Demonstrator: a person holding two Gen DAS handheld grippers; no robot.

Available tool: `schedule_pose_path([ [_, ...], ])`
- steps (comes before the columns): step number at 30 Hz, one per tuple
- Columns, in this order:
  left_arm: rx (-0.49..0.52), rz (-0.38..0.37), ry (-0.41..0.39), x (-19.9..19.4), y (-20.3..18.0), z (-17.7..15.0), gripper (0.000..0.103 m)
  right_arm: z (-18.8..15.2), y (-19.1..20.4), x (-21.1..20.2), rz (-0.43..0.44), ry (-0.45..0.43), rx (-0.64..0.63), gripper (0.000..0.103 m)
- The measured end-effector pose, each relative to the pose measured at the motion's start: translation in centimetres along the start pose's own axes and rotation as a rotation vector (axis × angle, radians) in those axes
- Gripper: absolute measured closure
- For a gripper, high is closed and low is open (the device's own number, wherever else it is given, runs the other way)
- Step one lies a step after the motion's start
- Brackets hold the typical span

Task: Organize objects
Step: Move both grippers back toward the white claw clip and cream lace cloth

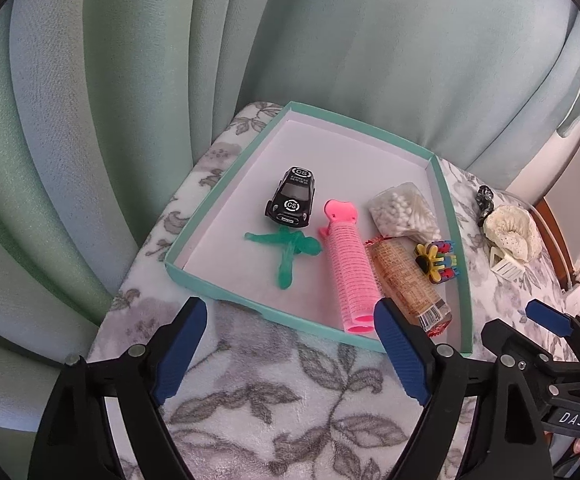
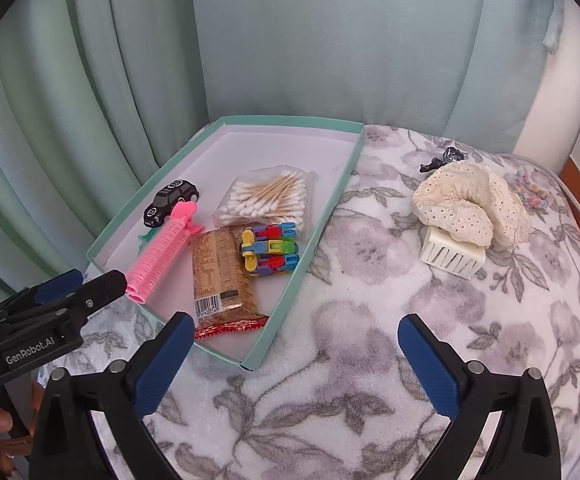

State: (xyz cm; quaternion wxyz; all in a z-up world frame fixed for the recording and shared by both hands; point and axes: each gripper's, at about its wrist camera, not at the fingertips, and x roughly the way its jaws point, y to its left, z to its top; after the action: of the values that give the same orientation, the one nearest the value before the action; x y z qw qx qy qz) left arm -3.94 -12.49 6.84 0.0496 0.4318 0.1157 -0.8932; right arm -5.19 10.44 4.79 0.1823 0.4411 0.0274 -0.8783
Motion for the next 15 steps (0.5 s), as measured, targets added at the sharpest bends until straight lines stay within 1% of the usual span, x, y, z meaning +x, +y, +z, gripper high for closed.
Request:
schedule_pose_path([
  [4,0.007,0.016,-0.004,-0.1,-0.1,-0.3,0.016,-0.3,-0.2,-0.2,-0.007,-0.008,-0.004,0.000],
  [6,0.012,0.032,-0.012,-0.2,-0.3,-0.4,0.012,-0.4,-0.4,-0.3,-0.009,-0.013,-0.005,0.000],
  [7,0.013,0.037,-0.013,-0.2,-0.4,-0.5,0.004,-0.5,-0.5,-0.3,-0.009,-0.015,-0.005,0.000],
  [8,0.014,0.039,-0.012,-0.2,-0.4,-0.5,0.003,-0.5,-0.5,-0.3,-0.009,-0.015,-0.005,0.000],
  [15,0.018,0.044,-0.011,-0.3,-0.9,-0.6,0.003,-0.9,-1.3,-0.3,-0.008,-0.011,0.010,0.000],
])
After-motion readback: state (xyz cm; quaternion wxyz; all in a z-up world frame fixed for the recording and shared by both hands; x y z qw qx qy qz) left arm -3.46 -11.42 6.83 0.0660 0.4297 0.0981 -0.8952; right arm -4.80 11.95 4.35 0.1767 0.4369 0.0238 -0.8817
